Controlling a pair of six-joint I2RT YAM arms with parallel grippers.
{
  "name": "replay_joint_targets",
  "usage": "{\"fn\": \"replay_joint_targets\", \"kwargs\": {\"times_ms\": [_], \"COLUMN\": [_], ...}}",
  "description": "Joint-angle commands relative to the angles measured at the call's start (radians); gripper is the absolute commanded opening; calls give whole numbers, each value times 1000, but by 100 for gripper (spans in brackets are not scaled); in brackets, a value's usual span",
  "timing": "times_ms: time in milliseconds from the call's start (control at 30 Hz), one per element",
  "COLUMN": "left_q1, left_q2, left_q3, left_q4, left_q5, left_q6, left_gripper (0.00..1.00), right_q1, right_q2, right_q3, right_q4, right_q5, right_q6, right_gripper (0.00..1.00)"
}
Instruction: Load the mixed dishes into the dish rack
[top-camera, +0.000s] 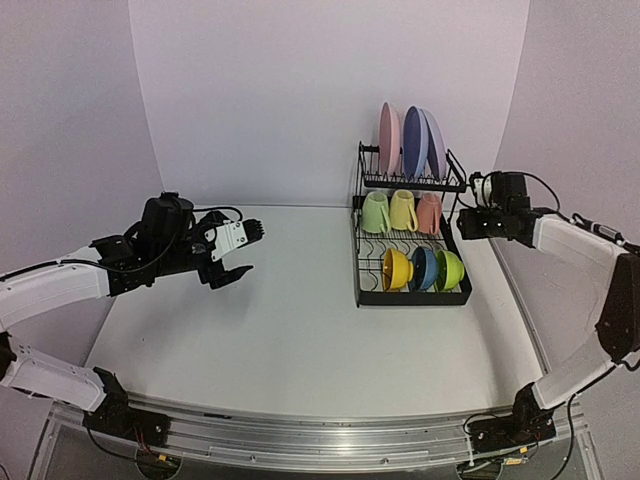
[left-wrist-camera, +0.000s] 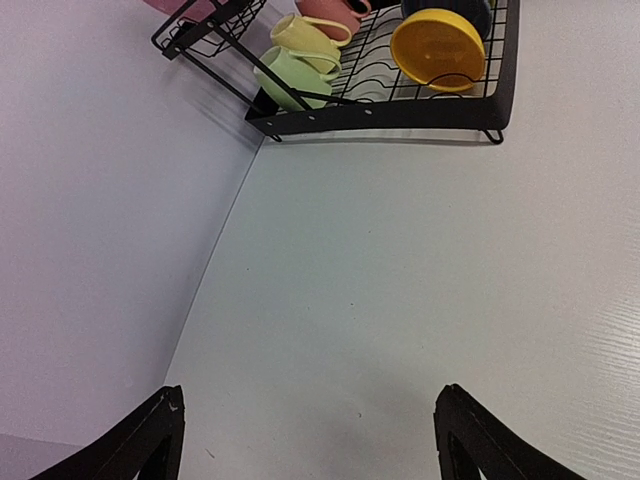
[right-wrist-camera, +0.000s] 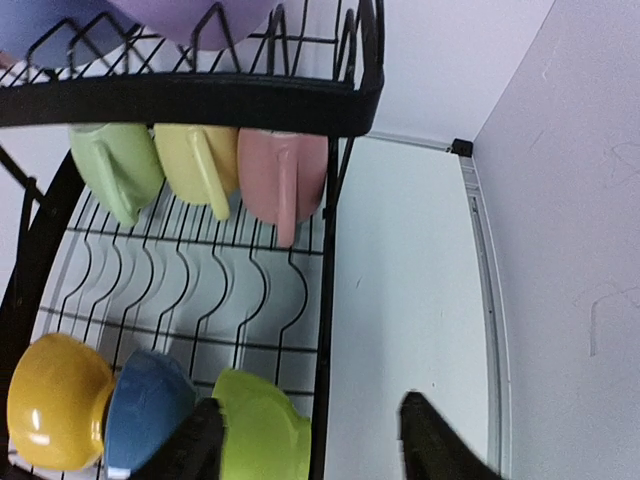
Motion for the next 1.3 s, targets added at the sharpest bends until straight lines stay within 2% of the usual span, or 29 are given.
{"fn": "replay_joint_targets", "kwargs": {"times_ms": [0,33,100,333,633,833,1067,1267], "left_q1": [13,14,16,16,18,18,21,21], "left_q2": [-53,-57,-62,-62,-64,-69,-67,-60], "left_q3": [3,-1,-7,-7,6,3,-7,-5], "left_q4": [-3,-3,0,6,-6,-11,-11,-5], "left_q5": [22,23,26,34,34,34,34,34], "left_q6": [-42,-41,-41,-43,-38,-32,-28,-22], "left_gripper": [86,86,86,86,86,86,86,86], "right_q1": [-3,-3,-3,-1,9,20,32,35], "right_q2": [-152,-164,-177,-38,239,317,330,368], "right_q3": [97,143,232,607,978,1054,1026,1032], "right_q4": [-258,-314,-397,-450,-449,-448,-449,-449], "right_q5": [-135,-164,-203,-314,-271,-258,-281,-234], "right_q6": [-22,-23,-25,57,172,147,110,88], "right_gripper": [78,85,88,90,89,83,83,81]}}
